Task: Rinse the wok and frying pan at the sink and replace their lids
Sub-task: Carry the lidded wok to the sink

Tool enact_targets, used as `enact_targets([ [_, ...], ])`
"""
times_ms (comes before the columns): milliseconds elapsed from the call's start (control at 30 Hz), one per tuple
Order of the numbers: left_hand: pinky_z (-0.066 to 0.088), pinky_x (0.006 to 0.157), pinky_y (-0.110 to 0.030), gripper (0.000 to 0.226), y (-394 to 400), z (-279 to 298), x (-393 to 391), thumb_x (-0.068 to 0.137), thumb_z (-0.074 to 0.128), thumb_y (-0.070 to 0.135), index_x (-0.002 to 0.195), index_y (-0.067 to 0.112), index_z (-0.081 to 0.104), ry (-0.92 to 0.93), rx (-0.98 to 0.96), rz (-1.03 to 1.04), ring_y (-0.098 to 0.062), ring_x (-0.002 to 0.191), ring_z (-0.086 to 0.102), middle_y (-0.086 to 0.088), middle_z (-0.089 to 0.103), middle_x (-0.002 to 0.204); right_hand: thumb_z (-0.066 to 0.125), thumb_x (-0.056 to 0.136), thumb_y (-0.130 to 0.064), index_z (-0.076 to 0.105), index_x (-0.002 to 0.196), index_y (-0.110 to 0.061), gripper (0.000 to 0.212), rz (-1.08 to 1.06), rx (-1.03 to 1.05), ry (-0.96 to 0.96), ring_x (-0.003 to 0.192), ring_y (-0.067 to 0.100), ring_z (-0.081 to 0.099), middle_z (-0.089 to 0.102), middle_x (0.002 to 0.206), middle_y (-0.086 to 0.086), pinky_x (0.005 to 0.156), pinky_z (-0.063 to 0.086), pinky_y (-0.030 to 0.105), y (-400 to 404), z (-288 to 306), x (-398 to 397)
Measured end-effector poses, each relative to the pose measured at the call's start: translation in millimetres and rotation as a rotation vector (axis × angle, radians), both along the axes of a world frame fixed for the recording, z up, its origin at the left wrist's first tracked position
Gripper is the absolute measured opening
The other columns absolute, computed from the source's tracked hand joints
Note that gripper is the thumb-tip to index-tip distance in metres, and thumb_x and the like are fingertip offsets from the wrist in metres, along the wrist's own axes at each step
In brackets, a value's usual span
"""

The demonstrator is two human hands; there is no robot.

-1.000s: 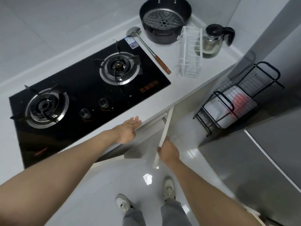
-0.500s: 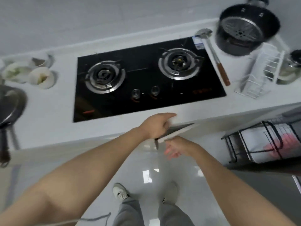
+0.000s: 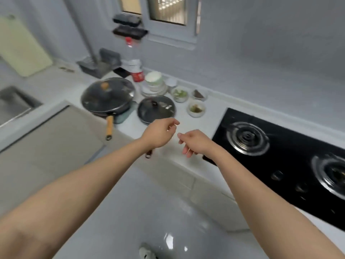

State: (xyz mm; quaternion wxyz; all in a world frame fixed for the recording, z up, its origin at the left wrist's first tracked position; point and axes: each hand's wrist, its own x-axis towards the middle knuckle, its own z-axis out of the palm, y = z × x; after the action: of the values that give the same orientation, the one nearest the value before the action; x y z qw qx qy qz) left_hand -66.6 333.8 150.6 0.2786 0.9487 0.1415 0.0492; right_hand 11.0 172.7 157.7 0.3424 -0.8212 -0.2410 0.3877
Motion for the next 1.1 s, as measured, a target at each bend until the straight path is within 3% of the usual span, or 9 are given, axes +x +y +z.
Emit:
enact_targets([
  [167,0.047,0.091,-0.035,0.027,148.9,15.3,-52.0,0.091,0.051,0.026,0.107,0.02,0.072,0.031,-0.12,0.376,-0.017,0.096,0.061,0.004,0.069,0.104,0.045,0.103,-0.04,0.063,0.103,-0.003,0.041,0.045,0.013,0.017,0.047,0.018,0.061,0.068,0.072,0.011,0.04,0.034,0.018,150.8,4.6,-25.2],
  [300,0.047,0.067,-0.041,0.021,232.8,6.6,-79.5,0.085,0.05,0.026,0.087,0.009,0.064,0.109,-0.462,0.614,-0.023,0.08,0.052,-0.006,0.059,0.084,0.047,0.103,-0.037,0.063,0.111,0.006,0.047,0.03,-0.047,0.054,0.044,0.019,0.062,0.067,0.071,0.009,0.036,0.039,0.017,241.9,-13.3,-33.9],
  [433,0.051,0.09,-0.041,0.05,278.0,-12.3,-91.1,0.092,0.053,0.05,0.132,0.02,0.048,0.435,-0.834,0.679,-0.03,0.115,0.053,-0.009,0.052,0.127,0.046,0.103,-0.039,0.061,0.113,0.002,0.044,0.058,-0.128,0.104,0.054,0.018,0.066,0.068,0.08,0.006,0.046,0.048,0.023,316.6,-32.5,-28.6],
  [500,0.052,0.091,-0.044,0.06,299.9,-29.1,-85.6,0.092,0.055,0.051,0.142,0.022,0.041,0.475,-0.928,0.713,-0.033,0.116,0.051,-0.014,0.047,0.137,0.048,0.102,-0.042,0.059,0.116,-0.002,0.044,0.076,-0.163,0.115,0.061,0.017,0.067,0.068,0.092,0.007,0.053,0.053,0.025,358.1,-48.7,-21.7],
  [667,0.051,0.094,-0.039,0.04,315.6,-60.3,-69.6,0.093,0.058,0.042,0.123,0.017,0.052,0.426,-1.054,0.763,-0.027,0.107,0.056,-0.008,0.055,0.113,0.049,0.098,-0.047,0.06,0.113,-0.012,0.039,0.174,-0.226,0.174,0.089,0.02,0.062,0.065,0.11,0.007,0.082,0.05,0.034,421.0,-89.4,-16.3],
  [800,0.05,0.086,-0.039,0.022,311.4,-80.0,-54.2,0.095,0.06,0.033,0.1,0.013,0.052,0.399,-1.261,0.806,-0.023,0.086,0.055,-0.005,0.052,0.09,0.052,0.096,-0.036,0.06,0.087,-0.013,0.026,0.12,-0.24,0.265,0.07,0.018,0.058,0.062,0.076,0.003,0.081,0.048,0.035,447.9,-106.5,-14.4],
  [900,0.052,0.084,-0.037,0.019,315.9,-91.5,-45.3,0.098,0.059,0.028,0.098,0.011,0.05,0.421,-1.334,0.808,-0.02,0.08,0.057,-0.007,0.054,0.09,0.053,0.096,-0.038,0.056,0.069,-0.014,0.036,0.105,-0.3,0.286,0.049,0.018,0.044,0.048,0.048,0.001,0.07,0.052,0.034,460.9,-114.4,-10.3],
  [1000,0.06,0.072,-0.035,0.033,329.4,-84.6,-36.9,0.094,0.062,0.028,0.116,0.006,0.051,0.394,-1.362,0.787,-0.023,0.081,0.066,-0.014,0.065,0.095,0.06,0.092,-0.043,0.052,0.063,-0.016,0.04,0.054,-0.284,0.325,0.047,0.018,0.043,0.045,0.05,0.003,0.058,0.048,0.029,472.7,-110.5,-3.8],
  [1100,0.06,0.063,-0.03,0.026,338.9,-73.3,-30.1,0.09,0.061,0.026,0.109,0.009,0.053,0.378,-1.396,0.786,-0.022,0.072,0.068,-0.012,0.065,0.088,0.066,0.087,-0.027,0.05,0.063,-0.017,0.031,-0.004,-0.236,0.416,0.055,0.017,0.048,0.049,0.06,0.002,0.057,0.046,0.028,485.0,-101.9,2.2],
])
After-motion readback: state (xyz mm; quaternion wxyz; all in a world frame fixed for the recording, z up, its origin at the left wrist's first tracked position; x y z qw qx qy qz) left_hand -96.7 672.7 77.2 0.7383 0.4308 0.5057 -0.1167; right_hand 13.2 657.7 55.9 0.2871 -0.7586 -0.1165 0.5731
